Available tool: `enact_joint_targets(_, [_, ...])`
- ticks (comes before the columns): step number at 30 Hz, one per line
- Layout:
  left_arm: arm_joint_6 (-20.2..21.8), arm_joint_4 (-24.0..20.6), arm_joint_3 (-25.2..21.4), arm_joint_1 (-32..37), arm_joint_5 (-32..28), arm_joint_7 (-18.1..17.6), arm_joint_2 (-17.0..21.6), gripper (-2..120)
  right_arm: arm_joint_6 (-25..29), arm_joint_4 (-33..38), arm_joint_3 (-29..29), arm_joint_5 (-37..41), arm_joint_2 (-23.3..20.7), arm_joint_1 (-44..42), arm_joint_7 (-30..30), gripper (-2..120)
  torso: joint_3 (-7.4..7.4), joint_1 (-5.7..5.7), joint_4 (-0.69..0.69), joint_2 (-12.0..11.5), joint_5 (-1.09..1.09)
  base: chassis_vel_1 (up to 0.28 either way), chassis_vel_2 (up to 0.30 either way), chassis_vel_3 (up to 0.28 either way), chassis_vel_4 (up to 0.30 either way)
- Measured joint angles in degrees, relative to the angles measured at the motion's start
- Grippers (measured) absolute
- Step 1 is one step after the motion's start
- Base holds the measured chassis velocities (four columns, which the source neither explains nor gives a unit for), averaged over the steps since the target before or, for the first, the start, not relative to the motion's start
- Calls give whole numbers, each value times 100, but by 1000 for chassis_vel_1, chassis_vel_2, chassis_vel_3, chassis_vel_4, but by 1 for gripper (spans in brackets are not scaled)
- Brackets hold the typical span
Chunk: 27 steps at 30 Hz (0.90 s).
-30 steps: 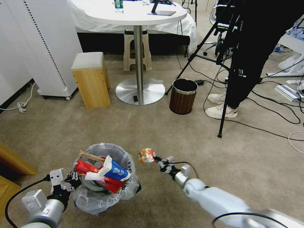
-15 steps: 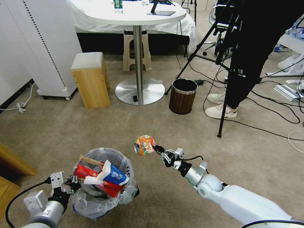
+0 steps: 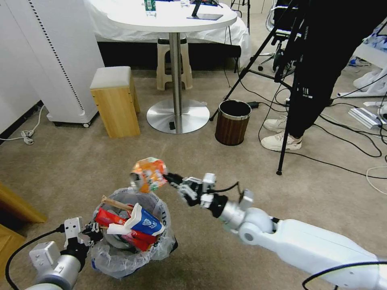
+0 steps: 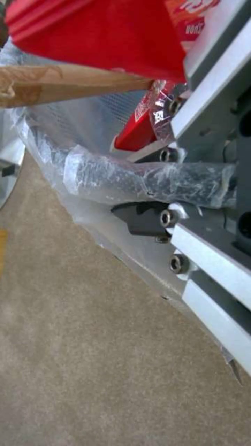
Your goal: Pick up the trash bin and place the garbage on the floor into it.
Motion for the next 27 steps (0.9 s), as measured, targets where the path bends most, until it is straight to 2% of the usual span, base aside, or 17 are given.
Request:
enact_joint_targets(11, [21,-189,-26,73,-1,-17,-28,1,-97,-352,-920,193,446,160,542,7,0,0,-1,0,0,0,0,0,0])
enact_joint_targets(18, [31,-278,-75,113,-21,-28,-25,1,-122,-542,-1256,278,599,218,887,7,0,0,-2,0,1,0,0,0,0])
enact_joint_targets(27, [43,-289,-82,120,-31,-39,-24,1,-237,-381,-1334,372,589,188,1334,7,0,0,-1,0,1,0,0,0,0])
